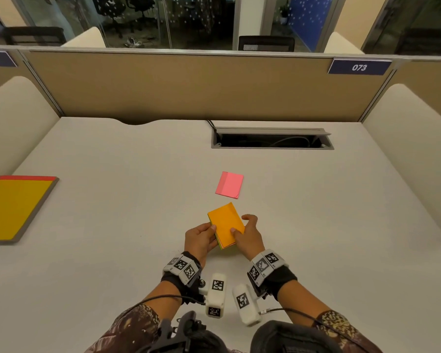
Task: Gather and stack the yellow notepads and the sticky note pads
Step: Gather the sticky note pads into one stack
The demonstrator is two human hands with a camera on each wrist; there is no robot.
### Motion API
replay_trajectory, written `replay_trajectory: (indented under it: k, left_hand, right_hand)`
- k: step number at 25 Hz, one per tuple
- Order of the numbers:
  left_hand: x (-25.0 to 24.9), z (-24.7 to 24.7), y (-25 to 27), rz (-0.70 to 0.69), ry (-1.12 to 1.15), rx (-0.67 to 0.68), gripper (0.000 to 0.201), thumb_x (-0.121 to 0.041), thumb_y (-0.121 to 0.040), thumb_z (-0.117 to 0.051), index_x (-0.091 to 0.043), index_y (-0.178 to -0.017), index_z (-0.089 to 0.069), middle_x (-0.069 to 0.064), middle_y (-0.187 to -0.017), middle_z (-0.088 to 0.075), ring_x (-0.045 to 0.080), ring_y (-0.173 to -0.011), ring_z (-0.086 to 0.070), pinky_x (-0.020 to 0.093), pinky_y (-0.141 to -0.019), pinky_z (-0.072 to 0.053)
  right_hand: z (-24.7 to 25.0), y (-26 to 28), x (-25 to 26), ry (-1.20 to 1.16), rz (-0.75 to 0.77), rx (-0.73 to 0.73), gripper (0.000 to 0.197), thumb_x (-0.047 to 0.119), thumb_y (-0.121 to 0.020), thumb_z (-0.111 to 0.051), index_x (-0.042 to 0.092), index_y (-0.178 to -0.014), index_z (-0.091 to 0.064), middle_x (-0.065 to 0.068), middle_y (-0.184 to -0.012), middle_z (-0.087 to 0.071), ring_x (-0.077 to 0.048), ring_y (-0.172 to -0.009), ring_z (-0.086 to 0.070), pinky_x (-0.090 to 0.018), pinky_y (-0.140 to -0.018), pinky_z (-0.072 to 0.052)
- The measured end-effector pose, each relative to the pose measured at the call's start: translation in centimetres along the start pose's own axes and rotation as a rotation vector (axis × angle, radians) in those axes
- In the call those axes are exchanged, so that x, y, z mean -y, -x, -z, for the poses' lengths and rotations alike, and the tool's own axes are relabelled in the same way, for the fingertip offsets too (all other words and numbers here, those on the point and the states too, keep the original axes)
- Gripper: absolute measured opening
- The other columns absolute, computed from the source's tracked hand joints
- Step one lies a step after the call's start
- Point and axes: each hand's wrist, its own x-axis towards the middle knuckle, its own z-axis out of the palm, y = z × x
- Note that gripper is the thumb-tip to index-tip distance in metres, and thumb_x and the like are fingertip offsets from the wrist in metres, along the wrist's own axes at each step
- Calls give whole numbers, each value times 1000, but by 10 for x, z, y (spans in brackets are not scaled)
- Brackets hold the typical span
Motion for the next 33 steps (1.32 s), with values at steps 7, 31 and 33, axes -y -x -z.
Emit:
replay_trajectory:
  k: [7,31,33]
  left_hand:
    - [-15,17,-7,-22,-20,-83,38,-4,-91,-51,4,-128,-49,23,-124,-60,28,-96,-63,25,-65,-58]
    - [-29,41,-20,27,-55,-134,39,-3,-91,-50,6,-129,-47,27,-128,-57,31,-101,-60,38,-82,-53]
    - [-29,39,-19,27,-63,-123,39,-2,-91,-50,6,-129,-47,26,-128,-57,30,-100,-59,36,-80,-54]
  right_hand:
    - [8,-28,12,104,106,27,29,20,-91,-54,7,-115,-64,-14,-117,-67,-29,-107,-61,-39,-93,-50]
    - [54,-24,-8,962,321,27,33,39,-88,-52,10,-97,-66,-9,-101,-66,-28,-100,-59,-33,-76,-44]
    - [61,-22,-13,854,270,-52,36,42,-88,-53,13,-105,-65,-9,-105,-63,-26,-105,-56,-35,-77,-47]
